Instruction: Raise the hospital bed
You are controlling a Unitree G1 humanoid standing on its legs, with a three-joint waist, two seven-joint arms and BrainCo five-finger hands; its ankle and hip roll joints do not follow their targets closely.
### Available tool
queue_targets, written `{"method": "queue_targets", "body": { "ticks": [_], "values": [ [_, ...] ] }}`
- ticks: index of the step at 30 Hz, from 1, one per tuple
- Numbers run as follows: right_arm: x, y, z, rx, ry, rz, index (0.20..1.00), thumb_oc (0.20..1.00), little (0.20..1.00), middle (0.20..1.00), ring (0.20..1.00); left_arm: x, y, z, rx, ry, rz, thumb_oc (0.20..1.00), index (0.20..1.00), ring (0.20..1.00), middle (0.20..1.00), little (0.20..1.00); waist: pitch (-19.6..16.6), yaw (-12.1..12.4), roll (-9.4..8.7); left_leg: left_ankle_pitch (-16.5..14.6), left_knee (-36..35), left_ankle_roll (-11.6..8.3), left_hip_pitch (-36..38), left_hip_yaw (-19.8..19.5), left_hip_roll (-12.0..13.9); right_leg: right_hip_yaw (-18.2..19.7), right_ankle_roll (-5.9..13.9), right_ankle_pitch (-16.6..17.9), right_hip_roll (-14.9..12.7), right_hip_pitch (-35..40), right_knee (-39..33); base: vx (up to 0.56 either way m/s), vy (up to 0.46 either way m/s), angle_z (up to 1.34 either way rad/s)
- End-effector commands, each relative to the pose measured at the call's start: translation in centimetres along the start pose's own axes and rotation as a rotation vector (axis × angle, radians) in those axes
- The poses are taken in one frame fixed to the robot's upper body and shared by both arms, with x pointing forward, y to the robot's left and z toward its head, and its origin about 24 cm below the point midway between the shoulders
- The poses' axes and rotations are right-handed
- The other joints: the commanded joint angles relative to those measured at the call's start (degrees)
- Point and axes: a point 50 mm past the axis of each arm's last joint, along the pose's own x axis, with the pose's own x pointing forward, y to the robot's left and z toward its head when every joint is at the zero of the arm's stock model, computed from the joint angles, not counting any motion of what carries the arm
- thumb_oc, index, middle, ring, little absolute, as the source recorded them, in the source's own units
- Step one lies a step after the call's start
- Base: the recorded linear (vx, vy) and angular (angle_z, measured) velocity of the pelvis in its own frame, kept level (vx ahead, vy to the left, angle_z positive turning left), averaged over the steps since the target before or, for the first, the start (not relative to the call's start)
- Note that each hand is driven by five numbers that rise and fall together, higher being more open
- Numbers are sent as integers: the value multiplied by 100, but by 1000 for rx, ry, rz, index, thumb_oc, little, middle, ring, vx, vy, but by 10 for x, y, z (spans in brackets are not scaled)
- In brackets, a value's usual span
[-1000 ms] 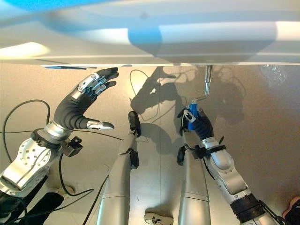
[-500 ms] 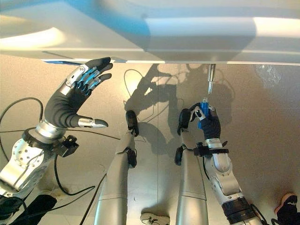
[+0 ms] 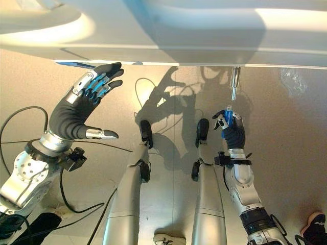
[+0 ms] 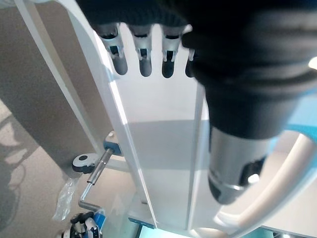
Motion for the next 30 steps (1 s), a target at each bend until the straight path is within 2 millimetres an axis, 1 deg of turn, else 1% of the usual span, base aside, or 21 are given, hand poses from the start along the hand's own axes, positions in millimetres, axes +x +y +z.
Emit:
{"method": "queue_targets", "body": {
  "ticks": [1, 2, 3, 4, 5, 7, 8, 9, 10, 11, 12, 13, 19, 20, 24, 27, 30],
  "values": [
    [45, -96, 101, 219, -522, -629, 200, 200, 200, 200, 200, 7, -12, 19, -48, -142, -19, 1000, 1000, 1000, 1000, 1000, -129, 69, 223, -136, -404, -271, 378, -130, 18, -276, 256, -309, 73, 59, 312, 1, -6, 3],
    [46, -89, 98, 124, -469, -543, 200, 200, 200, 200, 200, 7, -11, 19, -40, -144, -23, 1000, 1000, 1000, 1000, 1000, -129, 66, 205, -128, -396, -267, 368, -123, 23, -271, 255, -302, 78, 51, 318, 0, 0, 0],
    [47, -79, 99, 69, -446, -457, 200, 200, 200, 200, 200, 8, -11, 21, -32, -149, -28, 1000, 1000, 1000, 1000, 1000, -129, 49, 188, -123, -395, -262, 358, -116, 25, -268, 253, -294, 82, 51, 305, 0, 0, 0],
    [47, -78, 98, 68, -446, -457, 200, 200, 200, 200, 200, 8, -11, 21, -32, -149, -27, 1000, 1000, 1000, 1000, 1000, -129, 46, 187, -123, -396, -262, 360, -116, 24, -268, 253, -294, 82, 53, 305, 0, 0, 0],
    [45, -51, 100, 8, -428, -272, 200, 200, 200, 200, 200, 8, -11, 21, -24, -154, -29, 1000, 1000, 1000, 1000, 1000, -129, 39, 167, -103, -403, -255, 333, -102, 42, -261, 250, -279, 85, 28, 304, 0, 0, 0],
    [39, -25, 102, -50, -419, -105, 200, 200, 200, 200, 200, 6, -11, 21, -4, -145, -29, 1000, 1000, 1000, 1000, 1000, -129, 28, 157, -90, -390, -248, 312, -96, 58, -260, 243, -279, 90, 6, 331, 7, -17, -4],
    [39, -25, 102, -50, -419, -104, 200, 200, 200, 200, 200, 6, -11, 21, -4, -145, -29, 1000, 1000, 1000, 1000, 1000, -129, 26, 156, -90, -390, -248, 313, -96, 57, -260, 243, -280, 89, 7, 332, 5, -23, -6],
    [33, -12, 106, -86, -427, -3, 200, 200, 200, 200, 200, 5, -10, 21, 11, -137, -36, 1000, 1000, 1000, 1000, 1000, -129, 27, 156, -79, -380, -250, 301, -89, 62, -261, 236, -283, 100, -9, 345, 2, -16, -5],
    [33, -12, 106, -87, -425, -2, 200, 200, 200, 200, 200, 4, -10, 21, 10, -136, -35, 1000, 1000, 1000, 1000, 1000, -129, 20, 155, -81, -377, -250, 307, -89, 61, -260, 236, -286, 99, -4, 349, 5, -30, -6],
    [27, -2, 107, -67, -422, 71, 200, 200, 200, 200, 200, 2, -11, 21, 20, -123, -48, 1000, 1000, 1000, 1000, 1000, -129, 23, 150, -72, -364, -249, 309, -90, 64, -266, 230, -287, 100, -13, 371, 2, -14, -5],
    [27, -2, 107, -67, -422, 71, 200, 200, 200, 200, 200, 2, -11, 21, 20, -123, -48, 1000, 1000, 1000, 1000, 1000, -129, 23, 149, -72, -365, -249, 310, -89, 64, -265, 230, -288, 99, -12, 371, 6, -24, -5],
    [22, 6, 110, -124, -424, 146, 200, 200, 200, 200, 200, 0, -9, 21, 36, -115, -54, 1000, 1000, 1000, 1000, 1000, -129, 19, 140, -64, -377, -253, 310, -82, 63, -278, 229, -291, 95, -10, 368, 3, -14, -4],
    [14, 11, 111, -120, -401, 243, 200, 200, 200, 200, 200, -4, -9, 20, 50, -91, -66, 1000, 1000, 1000, 1000, 1000, -129, 11, 119, -34, -419, -266, 354, -79, 71, -305, 232, -271, 100, 28, 365, 0, 0, 0],
    [12, 14, 113, -162, -400, 293, 200, 200, 200, 200, 200, -5, -9, 19, 59, -84, -71, 1000, 1000, 1000, 1000, 1000, -129, 4, 103, -21, -444, -273, 386, -82, 70, -303, 232, -269, 110, 42, 367, 0, 0, 0],
    [7, 17, 112, -177, -376, 353, 200, 200, 200, 200, 200, -5, -10, 17, 59, -74, -80, 1000, 1000, 1000, 1000, 1000, -129, -16, 93, 32, -549, -295, 494, -70, 75, -314, 231, -265, 118, 131, 311, -1, -9, -1],
    [5, 20, 109, -173, -361, 373, 200, 200, 200, 200, 200, -6, -11, 15, 56, -68, -87, 1000, 1000, 1000, 1000, 1000, -129, -25, 109, 82, -652, -311, 614, -65, 72, -325, 233, -258, 135, 228, 255, -10, -22, -3],
    [4, 18, 105, -165, -345, 356, 200, 200, 200, 200, 200, -5, -12, 13, 48, -66, -90, 1000, 1000, 1000, 1000, 1000, -129, -33, 131, 124, -745, -344, 760, -67, 71, -338, 228, -280, 151, 337, 244, -10, -42, -3]
  ]
}}
